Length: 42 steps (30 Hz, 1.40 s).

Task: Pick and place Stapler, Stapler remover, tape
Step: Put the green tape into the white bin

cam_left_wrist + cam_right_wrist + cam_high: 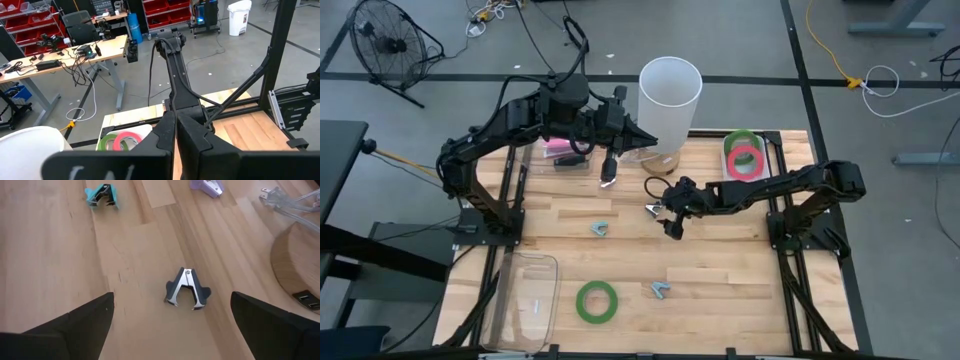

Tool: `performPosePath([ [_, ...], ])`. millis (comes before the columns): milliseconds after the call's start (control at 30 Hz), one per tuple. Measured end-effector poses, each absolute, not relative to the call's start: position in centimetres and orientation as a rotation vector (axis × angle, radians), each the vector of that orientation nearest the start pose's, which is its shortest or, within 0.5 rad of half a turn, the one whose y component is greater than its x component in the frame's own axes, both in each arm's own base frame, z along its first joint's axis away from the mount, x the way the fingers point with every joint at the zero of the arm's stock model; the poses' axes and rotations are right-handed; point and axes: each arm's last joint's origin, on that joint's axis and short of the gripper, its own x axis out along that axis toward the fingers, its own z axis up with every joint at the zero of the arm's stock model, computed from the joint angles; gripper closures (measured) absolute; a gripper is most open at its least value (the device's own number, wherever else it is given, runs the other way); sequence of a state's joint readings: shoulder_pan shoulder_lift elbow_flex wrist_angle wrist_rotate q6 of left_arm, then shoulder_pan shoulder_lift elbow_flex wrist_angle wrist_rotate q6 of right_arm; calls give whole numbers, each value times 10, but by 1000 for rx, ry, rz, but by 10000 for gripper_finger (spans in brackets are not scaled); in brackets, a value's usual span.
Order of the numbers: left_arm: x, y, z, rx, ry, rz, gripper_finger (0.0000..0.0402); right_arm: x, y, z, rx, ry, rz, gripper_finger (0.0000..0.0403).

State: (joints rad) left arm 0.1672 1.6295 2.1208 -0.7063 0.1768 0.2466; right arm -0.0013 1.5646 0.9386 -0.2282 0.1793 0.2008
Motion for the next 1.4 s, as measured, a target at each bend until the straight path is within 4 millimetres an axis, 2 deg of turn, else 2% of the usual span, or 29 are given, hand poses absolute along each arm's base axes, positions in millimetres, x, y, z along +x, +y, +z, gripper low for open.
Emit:
performPosePath([
  [167,314,48,515,209,210,-36,381,319,-5,216,86,883,-224,5],
  [400,314,48,515,209,209,-36,381,327,-5,239,31,851,-212,5],
  [1233,314,48,515,210,209,-36,381,327,-6,239,21,858,-200,5],
  [1400,314,48,515,210,209,-36,381,323,-7,237,8,906,-200,5],
])
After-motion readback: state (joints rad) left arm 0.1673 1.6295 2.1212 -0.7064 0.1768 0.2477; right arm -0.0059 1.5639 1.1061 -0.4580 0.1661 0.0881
